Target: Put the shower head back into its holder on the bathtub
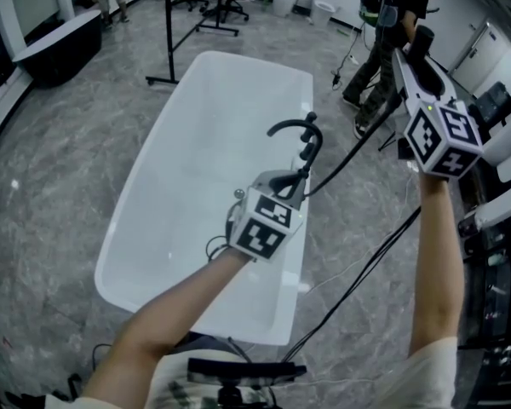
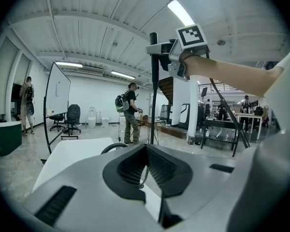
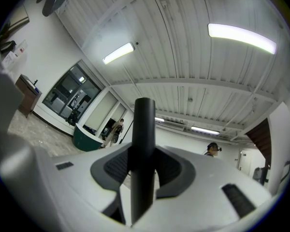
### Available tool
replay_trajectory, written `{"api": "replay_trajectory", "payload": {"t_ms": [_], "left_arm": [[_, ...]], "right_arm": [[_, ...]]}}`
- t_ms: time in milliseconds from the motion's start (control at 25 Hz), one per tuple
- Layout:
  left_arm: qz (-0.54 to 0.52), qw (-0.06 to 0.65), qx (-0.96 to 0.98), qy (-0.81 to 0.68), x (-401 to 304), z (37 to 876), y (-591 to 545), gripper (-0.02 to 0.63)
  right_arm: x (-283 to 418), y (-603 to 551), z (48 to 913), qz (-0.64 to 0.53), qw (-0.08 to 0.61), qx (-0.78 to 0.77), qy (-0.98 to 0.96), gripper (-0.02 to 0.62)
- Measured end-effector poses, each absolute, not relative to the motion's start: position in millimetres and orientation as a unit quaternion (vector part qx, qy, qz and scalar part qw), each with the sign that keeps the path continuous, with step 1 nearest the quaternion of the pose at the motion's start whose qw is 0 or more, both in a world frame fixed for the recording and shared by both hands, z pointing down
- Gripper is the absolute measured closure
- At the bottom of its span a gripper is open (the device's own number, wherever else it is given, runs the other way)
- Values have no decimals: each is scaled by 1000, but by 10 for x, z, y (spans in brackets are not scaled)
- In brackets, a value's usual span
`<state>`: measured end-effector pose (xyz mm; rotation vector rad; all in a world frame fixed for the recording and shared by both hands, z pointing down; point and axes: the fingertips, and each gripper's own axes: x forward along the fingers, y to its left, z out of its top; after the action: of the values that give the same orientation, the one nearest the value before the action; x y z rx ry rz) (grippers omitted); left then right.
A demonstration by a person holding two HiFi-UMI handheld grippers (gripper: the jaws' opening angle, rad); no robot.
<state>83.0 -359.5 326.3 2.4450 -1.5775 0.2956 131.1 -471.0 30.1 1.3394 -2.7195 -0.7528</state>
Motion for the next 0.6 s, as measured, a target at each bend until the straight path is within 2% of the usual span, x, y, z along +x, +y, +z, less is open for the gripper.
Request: {"api": "replay_trajectory", "payload": {"t_ms": [600], "left_arm": [[102,119,824,-544,678,3405,-3567,598]], "right_arm": [[1212,-4919,586,-240,10,445,-863,460]]}}
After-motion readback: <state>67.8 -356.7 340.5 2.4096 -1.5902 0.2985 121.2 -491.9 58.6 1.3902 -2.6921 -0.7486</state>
